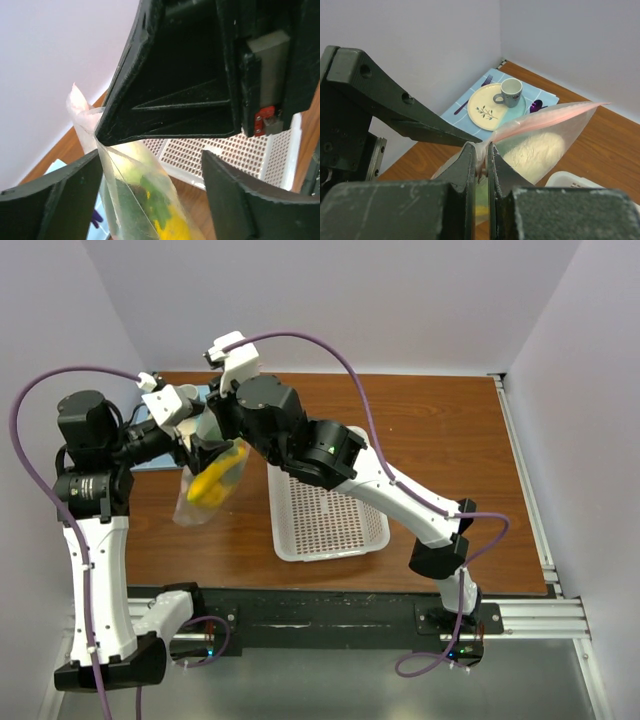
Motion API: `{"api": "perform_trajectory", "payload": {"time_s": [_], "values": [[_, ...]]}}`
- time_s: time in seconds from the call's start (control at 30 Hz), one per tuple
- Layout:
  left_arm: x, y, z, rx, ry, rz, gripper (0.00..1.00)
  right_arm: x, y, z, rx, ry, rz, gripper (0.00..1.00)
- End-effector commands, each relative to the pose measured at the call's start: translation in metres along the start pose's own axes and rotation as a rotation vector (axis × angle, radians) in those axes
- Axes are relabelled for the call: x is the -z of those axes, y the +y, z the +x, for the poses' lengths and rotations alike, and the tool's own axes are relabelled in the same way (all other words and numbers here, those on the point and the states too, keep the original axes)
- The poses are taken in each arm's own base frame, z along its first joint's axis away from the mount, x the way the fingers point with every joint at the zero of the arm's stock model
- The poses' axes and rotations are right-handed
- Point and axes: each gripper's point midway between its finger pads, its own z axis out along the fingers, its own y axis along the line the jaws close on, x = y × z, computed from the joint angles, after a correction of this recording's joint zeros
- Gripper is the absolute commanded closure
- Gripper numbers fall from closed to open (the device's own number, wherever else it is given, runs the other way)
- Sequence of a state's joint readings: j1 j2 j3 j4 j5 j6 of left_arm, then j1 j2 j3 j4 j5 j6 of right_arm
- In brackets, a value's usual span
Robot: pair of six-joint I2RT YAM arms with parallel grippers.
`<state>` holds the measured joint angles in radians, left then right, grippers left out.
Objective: Open the zip-top bag and remove the fake food
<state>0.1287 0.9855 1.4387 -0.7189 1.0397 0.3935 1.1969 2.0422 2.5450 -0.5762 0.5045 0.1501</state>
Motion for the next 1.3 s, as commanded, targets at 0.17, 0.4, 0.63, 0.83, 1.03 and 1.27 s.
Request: {"api": "perform_trajectory", "payload": {"time_s": [0.17,0.4,0.63,0.83,1.03,1.27], "values": [[-0.006,0.005,0.032,0.009,0.062,0.029,0.50,0.007,0.009,-0.029,-0.064,-0.078,-0.049,1.00],[-0.010,0.010,0.031,-0.004,0.056,0.033,0.73,0.004,0.023,-0.011,-0.065,-0.026,-0.117,0.95],[-0.009,0.011,0.039,-0.018,0.077,0.029,1.00,0.003,0.034,0.007,-0.050,0.024,-0.179,0.47],[-0.002,0.004,0.066,-0.074,0.179,0.067,1.00,0.018,-0.006,-0.011,0.026,-0.043,-0.105,0.01],[0.004,-0.002,0.080,-0.124,0.249,0.129,1.00,0.044,-0.051,-0.006,0.144,-0.101,-0.152,0.02],[0.006,-0.007,0.091,-0.130,0.291,0.202,1.00,0.082,-0.069,0.028,0.230,-0.118,-0.374,0.01]]}}
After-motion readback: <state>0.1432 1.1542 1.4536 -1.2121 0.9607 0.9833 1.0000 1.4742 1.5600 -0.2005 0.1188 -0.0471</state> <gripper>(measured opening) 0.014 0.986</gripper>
